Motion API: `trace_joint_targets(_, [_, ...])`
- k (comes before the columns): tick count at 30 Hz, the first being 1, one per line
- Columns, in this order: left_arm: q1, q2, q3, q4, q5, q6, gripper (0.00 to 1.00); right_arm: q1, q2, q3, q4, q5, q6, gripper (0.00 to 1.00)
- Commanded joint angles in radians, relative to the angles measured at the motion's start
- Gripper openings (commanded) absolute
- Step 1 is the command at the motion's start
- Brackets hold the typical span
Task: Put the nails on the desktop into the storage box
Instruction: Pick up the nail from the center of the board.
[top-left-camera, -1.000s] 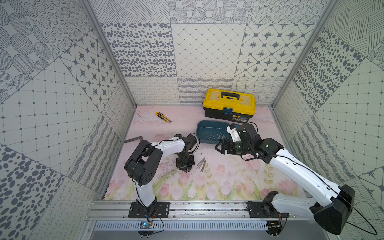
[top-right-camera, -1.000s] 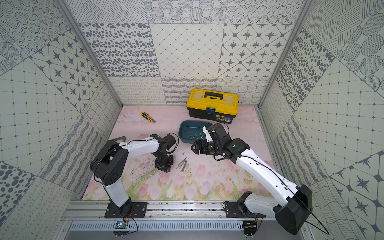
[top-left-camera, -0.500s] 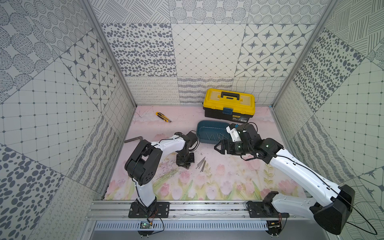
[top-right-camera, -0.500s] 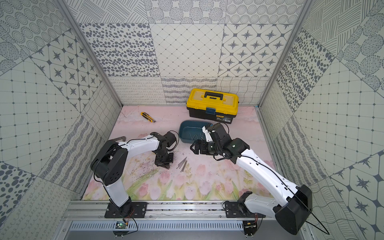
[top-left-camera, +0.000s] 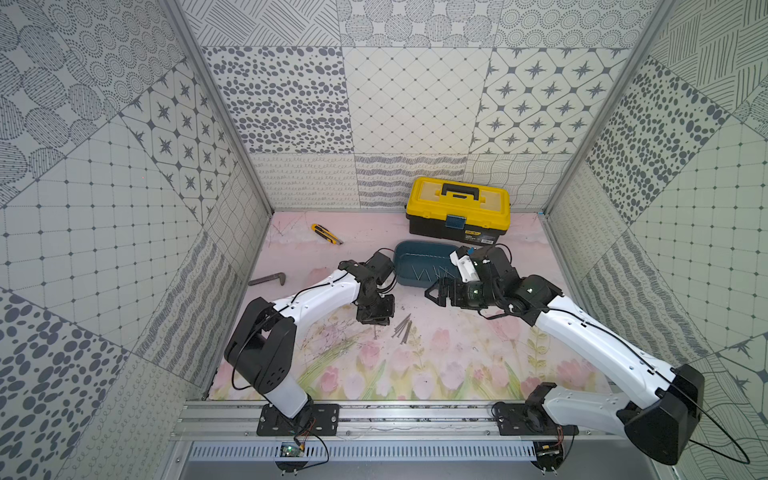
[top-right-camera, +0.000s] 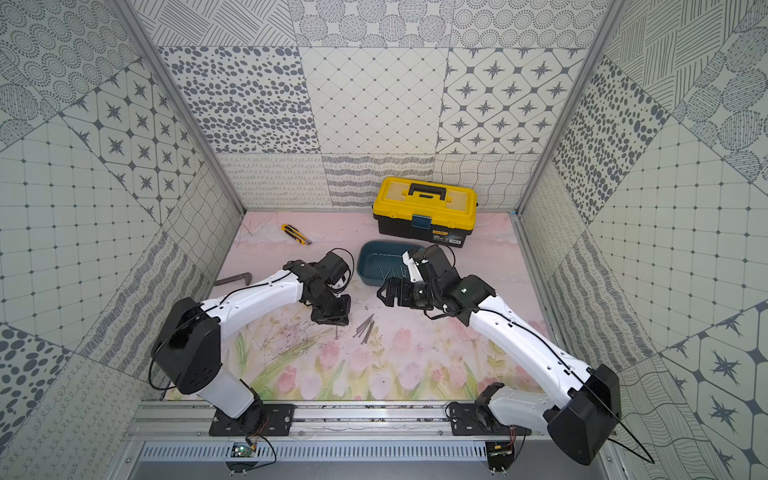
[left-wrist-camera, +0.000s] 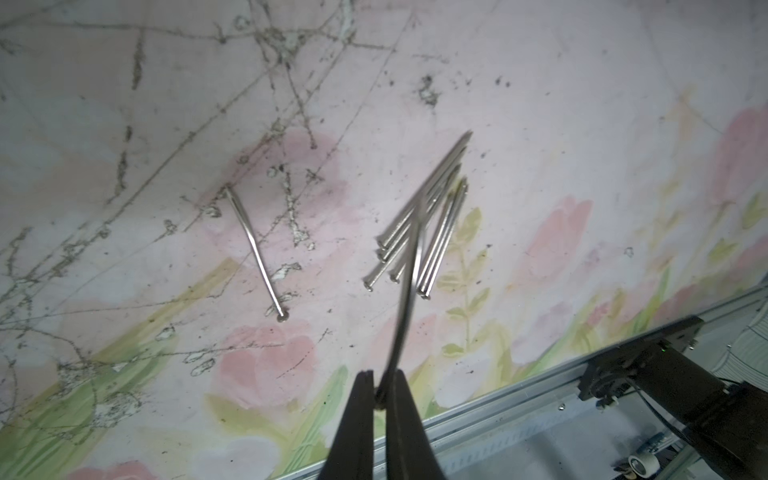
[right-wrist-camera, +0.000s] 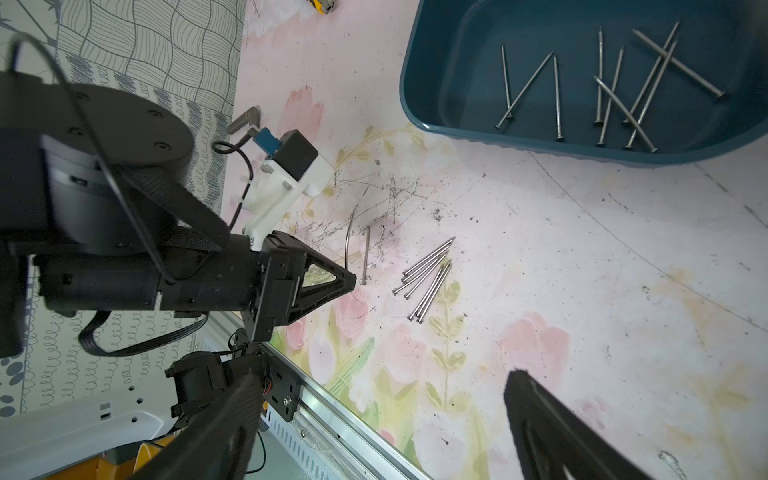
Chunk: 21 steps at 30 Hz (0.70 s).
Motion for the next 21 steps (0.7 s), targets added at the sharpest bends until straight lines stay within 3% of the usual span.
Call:
trace_joint_targets(1, [0.010,-0.094,-0.013,0.159,0.182,0.010,0.00,-0.010,0.006,0.013,0.084,-0.012,0.057,0.97])
trace_joint_targets(10, [0.028,-0.213,-0.012,0.401,0.365,-0.058,0.00,-0.056,0.043,0.019,0.249,-0.154,0.212,0.96])
trace_joint_targets(21, [0.052,-0.227,-0.002,0.524,0.515,-0.135,0.00,-0.036,0.137,0.070,0.388,-0.263,0.252,0.76])
